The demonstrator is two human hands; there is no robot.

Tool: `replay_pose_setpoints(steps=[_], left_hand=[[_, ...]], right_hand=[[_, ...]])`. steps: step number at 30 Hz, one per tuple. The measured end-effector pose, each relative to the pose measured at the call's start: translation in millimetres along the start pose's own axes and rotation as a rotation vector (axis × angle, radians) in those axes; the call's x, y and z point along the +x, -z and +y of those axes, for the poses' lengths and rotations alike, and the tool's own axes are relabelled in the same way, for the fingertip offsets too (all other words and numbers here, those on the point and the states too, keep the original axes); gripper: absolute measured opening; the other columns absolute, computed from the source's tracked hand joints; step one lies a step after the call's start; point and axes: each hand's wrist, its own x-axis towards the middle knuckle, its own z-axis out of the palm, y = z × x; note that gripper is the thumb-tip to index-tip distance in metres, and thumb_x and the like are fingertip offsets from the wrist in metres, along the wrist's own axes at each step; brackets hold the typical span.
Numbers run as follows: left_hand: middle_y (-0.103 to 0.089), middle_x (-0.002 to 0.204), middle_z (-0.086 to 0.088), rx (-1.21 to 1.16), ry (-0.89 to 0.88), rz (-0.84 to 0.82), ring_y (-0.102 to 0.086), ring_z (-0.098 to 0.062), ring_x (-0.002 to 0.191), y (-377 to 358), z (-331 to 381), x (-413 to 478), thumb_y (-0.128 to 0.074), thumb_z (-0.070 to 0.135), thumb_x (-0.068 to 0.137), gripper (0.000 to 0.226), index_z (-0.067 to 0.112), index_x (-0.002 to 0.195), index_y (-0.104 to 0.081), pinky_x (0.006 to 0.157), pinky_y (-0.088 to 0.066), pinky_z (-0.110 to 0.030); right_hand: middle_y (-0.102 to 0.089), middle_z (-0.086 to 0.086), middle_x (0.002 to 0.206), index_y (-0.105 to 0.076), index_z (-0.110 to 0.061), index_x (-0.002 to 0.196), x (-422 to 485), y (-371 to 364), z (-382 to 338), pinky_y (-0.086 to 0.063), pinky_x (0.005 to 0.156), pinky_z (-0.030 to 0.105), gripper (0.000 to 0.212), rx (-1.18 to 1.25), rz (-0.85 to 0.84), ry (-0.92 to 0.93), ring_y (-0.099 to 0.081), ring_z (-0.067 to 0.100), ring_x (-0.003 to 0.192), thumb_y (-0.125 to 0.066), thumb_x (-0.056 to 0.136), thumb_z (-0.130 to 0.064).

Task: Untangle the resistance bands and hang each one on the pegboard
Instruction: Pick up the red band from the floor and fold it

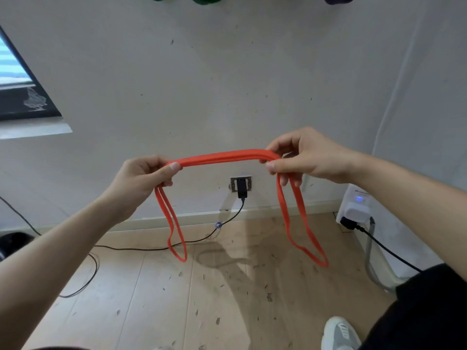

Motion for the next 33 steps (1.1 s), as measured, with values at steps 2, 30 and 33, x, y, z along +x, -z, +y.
replay_pose_setpoints(steps=[2, 30, 33], left_hand=[[-0.065, 0.077, -0.004, 0.047, 0.017, -0.086, -0.064, -0.012, 0.075, 0.4, -2.0, -0.9, -0.077, 0.056, 0.074, 0.048, 0.013, 0.095, -0.077, 0.084, -0.051, -0.035], [-0.059, 0.064, 0.012, -0.166, -0.159, 0.09, -0.054, -0.011, 0.062, -33.1, 30.9, 2.1, -0.066, 0.026, 0.095, 0.016, 0.012, 0.087, -0.071, 0.082, -0.049, -0.04], [-0.059, 0.067, 0.009, -0.19, -0.139, 0.137, -0.055, -0.011, 0.064, -19.7, 20.5, 5.8, -0.067, 0.027, 0.095, 0.015, 0.014, 0.087, -0.07, 0.079, -0.052, -0.033]], right_hand=[[-0.071, 0.012, 0.078, -0.071, -0.004, 0.101, -0.1, 0.3, -3.6, -0.053, 0.047, 0.028, 0.013, 0.005, 0.045, 0.055, -0.068, 0.025, 0.062, -0.07, 0.089, -0.007], [-0.066, 0.007, 0.078, -0.055, -0.01, 0.086, 21.9, -35.4, 35.7, -0.053, 0.05, 0.03, 0.015, -0.014, -0.339, -0.299, -0.073, 0.026, 0.075, -0.07, 0.089, -0.006], [-0.066, 0.008, 0.079, -0.057, -0.011, 0.084, 19.8, -25.0, 41.1, -0.052, 0.049, 0.029, 0.016, -0.042, -0.341, -0.339, -0.071, 0.029, 0.076, -0.072, 0.088, -0.006]])
